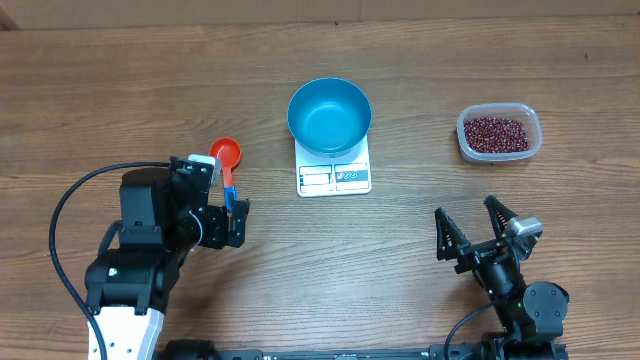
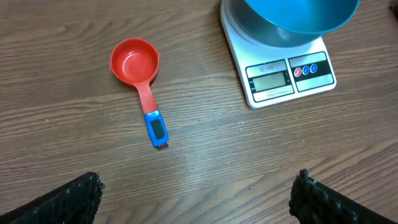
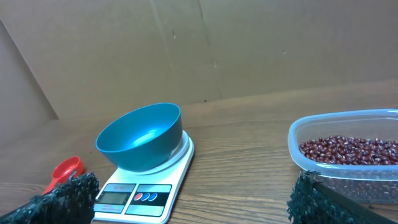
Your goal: Scoop item into bowl and weigh 150g on scale
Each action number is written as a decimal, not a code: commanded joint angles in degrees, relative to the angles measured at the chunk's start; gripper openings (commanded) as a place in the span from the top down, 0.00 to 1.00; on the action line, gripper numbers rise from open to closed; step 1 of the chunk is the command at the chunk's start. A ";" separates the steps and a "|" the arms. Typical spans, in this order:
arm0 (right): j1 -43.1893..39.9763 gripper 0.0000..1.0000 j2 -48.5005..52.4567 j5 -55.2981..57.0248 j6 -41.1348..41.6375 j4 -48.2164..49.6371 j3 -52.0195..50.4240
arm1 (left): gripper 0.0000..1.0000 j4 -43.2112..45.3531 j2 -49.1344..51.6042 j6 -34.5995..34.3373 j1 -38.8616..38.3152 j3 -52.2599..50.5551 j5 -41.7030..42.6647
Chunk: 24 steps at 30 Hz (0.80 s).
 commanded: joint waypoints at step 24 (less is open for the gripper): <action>-0.13 0.00 0.02 0.15 0.39 0.15 -0.31 | 0.00 -0.35 2.97 1.29 0.24 1.84 1.09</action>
